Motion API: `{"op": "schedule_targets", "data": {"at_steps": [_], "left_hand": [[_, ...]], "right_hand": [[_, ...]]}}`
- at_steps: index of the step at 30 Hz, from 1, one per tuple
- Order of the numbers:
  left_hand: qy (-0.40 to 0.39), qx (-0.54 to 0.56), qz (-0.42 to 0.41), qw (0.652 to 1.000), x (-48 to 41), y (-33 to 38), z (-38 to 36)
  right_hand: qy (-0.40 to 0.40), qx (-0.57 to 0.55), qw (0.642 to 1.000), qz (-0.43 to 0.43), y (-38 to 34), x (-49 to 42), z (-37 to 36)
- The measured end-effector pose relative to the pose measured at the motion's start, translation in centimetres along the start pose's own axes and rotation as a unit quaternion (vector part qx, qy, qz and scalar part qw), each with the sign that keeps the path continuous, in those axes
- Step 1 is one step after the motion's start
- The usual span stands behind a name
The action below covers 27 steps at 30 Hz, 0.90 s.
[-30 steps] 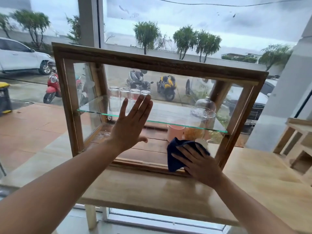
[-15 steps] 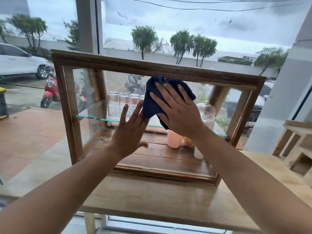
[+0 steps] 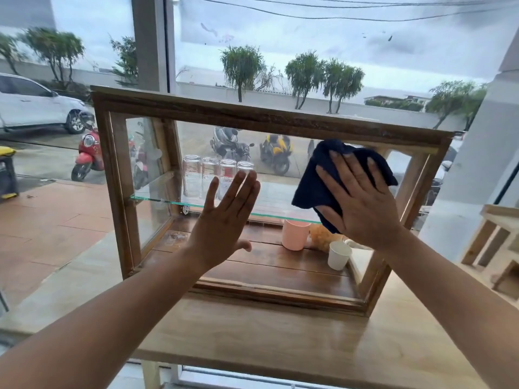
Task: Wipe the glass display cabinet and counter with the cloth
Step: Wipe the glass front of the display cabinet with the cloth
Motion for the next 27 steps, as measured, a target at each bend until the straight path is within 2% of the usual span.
{"op": "schedule_targets", "data": {"at_steps": [7, 11, 14, 19, 27], "left_hand": [[-0.017, -0.006, -0.005, 1.0, 0.0, -0.2, -0.1], [-0.024, -0.01, 0.004, 1.0, 0.1, -0.1, 0.3], [-0.021, -0.012, 0.009, 1.0, 0.1, 0.0, 0.6], [-0.01, -0.009, 0.005, 1.0, 0.2, -0.1, 0.6], [-0.002, -0.009, -0.003, 1.0, 0.0, -0.3, 0.1]], "right_hand": [[0.048, -0.015, 0.993, 0.107, -4.7, -7.6, 0.5], [0.045, -0.007, 0.991, 0.122, -3.7, -7.1, 0.5], [0.032, -0.007, 0.997, 0.076, -1.5, -3.5, 0.6], [0.004, 0.045, 0.997, -0.068, 2.6, 5.3, -0.2], [0.009, 0.01, 0.986, -0.164, -0.5, 2.8, -0.9]]}}
Point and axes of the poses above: each hand's wrist, its own x-axis away from the middle knuckle, its own z-axis out of the back of the hand, y = z × x, the point moved 2 cm from there along -x, towards the middle knuckle, and after that the axes turned 1 degree about z, right-handed, at the moved point
